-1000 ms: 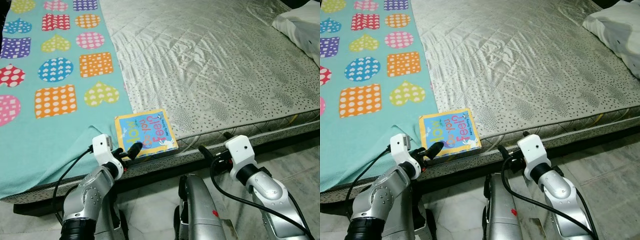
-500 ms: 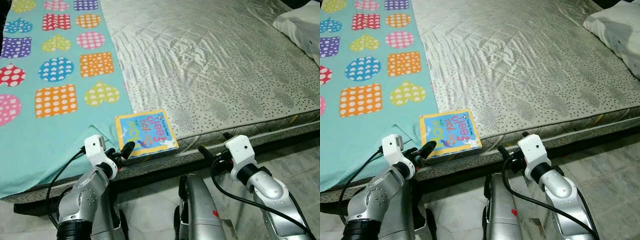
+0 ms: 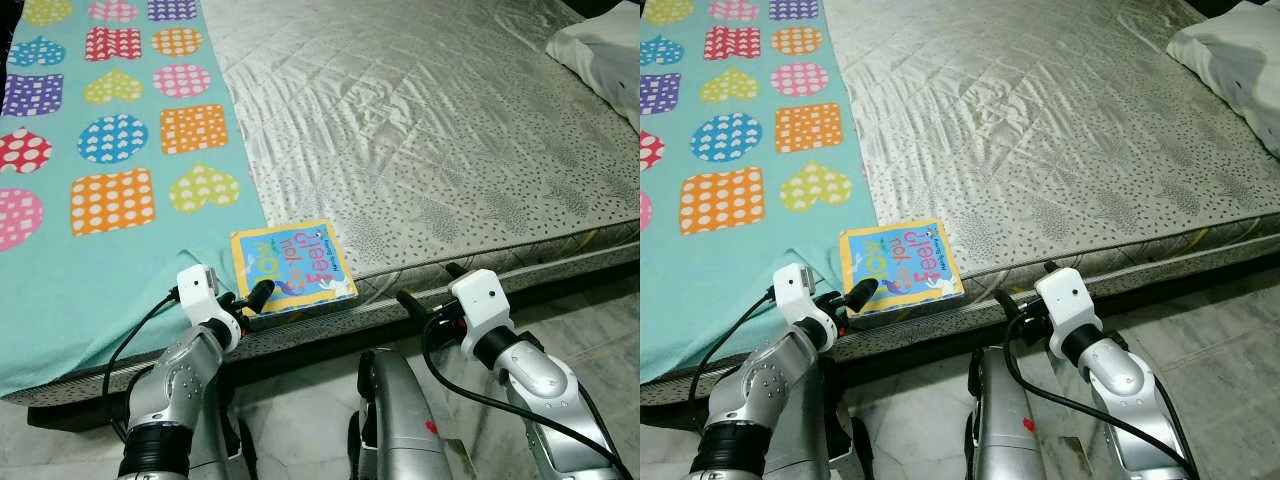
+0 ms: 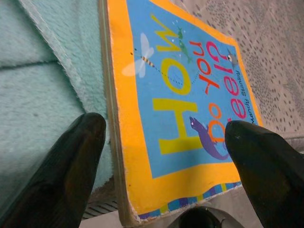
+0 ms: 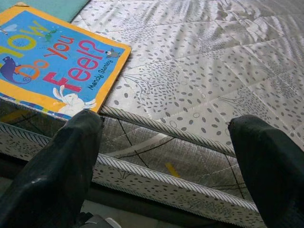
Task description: Clean up the room
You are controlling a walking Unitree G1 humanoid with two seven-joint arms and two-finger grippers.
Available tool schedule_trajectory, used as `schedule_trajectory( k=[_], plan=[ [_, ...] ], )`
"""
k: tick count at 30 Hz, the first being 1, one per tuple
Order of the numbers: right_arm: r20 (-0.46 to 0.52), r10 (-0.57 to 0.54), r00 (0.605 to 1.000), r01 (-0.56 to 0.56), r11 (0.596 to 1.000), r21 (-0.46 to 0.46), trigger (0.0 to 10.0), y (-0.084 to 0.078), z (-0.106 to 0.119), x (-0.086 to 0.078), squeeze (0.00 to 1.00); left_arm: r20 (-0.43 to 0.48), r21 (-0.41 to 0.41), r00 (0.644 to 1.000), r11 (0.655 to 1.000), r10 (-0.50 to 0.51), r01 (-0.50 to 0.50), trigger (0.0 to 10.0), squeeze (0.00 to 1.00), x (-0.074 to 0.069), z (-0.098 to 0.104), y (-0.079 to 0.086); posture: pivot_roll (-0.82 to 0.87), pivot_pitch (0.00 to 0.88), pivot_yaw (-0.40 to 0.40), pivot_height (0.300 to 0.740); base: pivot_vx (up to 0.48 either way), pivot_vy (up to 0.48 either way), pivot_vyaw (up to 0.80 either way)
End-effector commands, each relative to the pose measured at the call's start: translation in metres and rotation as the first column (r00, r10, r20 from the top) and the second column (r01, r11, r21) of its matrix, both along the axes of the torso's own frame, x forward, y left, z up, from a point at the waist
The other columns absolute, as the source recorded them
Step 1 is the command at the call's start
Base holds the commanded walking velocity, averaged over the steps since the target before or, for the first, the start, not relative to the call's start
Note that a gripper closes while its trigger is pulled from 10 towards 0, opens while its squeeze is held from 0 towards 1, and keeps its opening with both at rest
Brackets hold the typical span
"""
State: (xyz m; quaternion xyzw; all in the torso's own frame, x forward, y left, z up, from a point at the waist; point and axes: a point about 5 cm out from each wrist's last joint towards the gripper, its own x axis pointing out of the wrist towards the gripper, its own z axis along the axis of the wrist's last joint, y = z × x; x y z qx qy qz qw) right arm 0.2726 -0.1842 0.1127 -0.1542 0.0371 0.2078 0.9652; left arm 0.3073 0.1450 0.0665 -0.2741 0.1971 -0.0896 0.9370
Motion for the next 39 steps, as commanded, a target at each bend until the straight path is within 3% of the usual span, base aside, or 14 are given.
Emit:
schedule_trajectory(
  k=[1, 8, 17, 18, 19, 20, 22, 32, 34, 37, 39],
  plan=[
    [-0.002, -0.003, 1.000, 0.003, 1.000, -0.005, 10.0, -0.004, 0.001, -0.002, 0.00, -0.030, 0.008, 0.999, 1.000, -0.017, 0.018, 10.0, 0.00, -0.002, -0.008, -0.003, -0.14, 0.193, -0.045, 0.555, 0.000, 0.000, 0.00],
    [-0.003, 0.000, 1.000, 0.000, 1.000, -0.005, 10.0, -0.002, 0.000, -0.001, 0.00, -0.079, -0.034, 0.996, 0.998, -0.046, 0.043, 10.0, 0.00, 0.001, -0.019, -0.011, -0.14, 0.188, -0.049, 0.555, 0.000, 0.000, 0.00],
    [0.022, -0.014, 1.000, 0.014, 1.000, -0.009, 10.0, -0.001, 0.002, 0.003, 0.00, -0.153, -0.258, 0.985, 0.966, -0.073, 0.032, 10.0, 0.00, 0.012, -0.026, -0.023, -0.17, 0.165, -0.048, 0.555, 0.000, 0.000, 0.00],
    [0.022, -0.014, 1.000, 0.014, 1.000, -0.009, 10.0, -0.001, 0.002, 0.003, 0.00, -0.156, -0.269, 0.985, 0.963, -0.074, 0.029, 9.2, 0.00, 0.012, -0.026, -0.023, -0.17, 0.165, -0.048, 0.555, 0.000, 0.000, 0.00],
    [0.026, -0.016, 1.000, 0.016, 1.000, -0.009, 10.0, -0.001, 0.004, 0.003, 0.00, -0.161, -0.302, 0.983, 0.953, -0.083, 0.031, 4.2, 0.00, 0.014, -0.027, -0.025, -0.17, 0.161, -0.048, 0.555, 0.000, 0.000, 0.00],
    [0.028, -0.017, 0.999, 0.017, 1.000, -0.008, 10.0, -0.001, 0.004, 0.003, 0.00, -0.163, -0.315, 0.983, 0.949, -0.088, 0.032, 4.2, 0.00, 0.015, -0.027, -0.026, -0.17, 0.161, -0.048, 0.555, 0.000, 0.000, 0.00],
    [0.031, -0.018, 0.999, 0.018, 1.000, -0.008, 10.0, -0.001, 0.005, 0.003, 0.00, -0.172, -0.320, 0.981, 0.947, -0.095, 0.036, 0.0, 0.00, 0.016, -0.028, -0.027, -0.17, 0.158, -0.046, 0.555, 0.000, 0.000, 0.00],
    [0.046, -0.032, 0.998, 0.032, 0.999, -0.005, 10.0, -0.006, 0.008, 0.003, 0.00, -0.193, -0.366, 0.973, 0.929, -0.130, 0.051, 0.0, 0.00, 0.018, -0.030, -0.032, -0.18, 0.156, -0.037, 0.555, 0.000, 0.000, 0.00],
    [0.047, -0.033, 0.998, 0.033, 0.999, -0.006, 10.0, -0.006, 0.008, 0.003, 0.00, -0.179, -0.329, 0.968, 0.938, -0.174, 0.107, 0.0, 0.00, 0.019, -0.030, -0.035, -0.18, 0.156, -0.037, 0.555, 0.000, 0.000, 0.00],
    [0.049, -0.035, 0.998, 0.035, 0.999, -0.005, 10.0, -0.006, 0.008, 0.003, 0.00, -0.154, -0.187, 0.954, 0.956, -0.257, 0.227, 0.0, 0.00, 0.019, -0.029, -0.044, -0.17, 0.158, -0.037, 0.555, 0.000, 0.000, 0.00],
    [0.050, -0.035, 0.998, 0.036, 0.999, -0.005, 10.0, -0.005, 0.008, 0.003, 0.00, -0.138, -0.162, 0.955, 0.957, -0.263, 0.240, 0.0, 0.00, 0.020, -0.028, -0.047, -0.17, 0.158, -0.037, 0.555, 0.000, 0.000, 0.00]
  ],
)
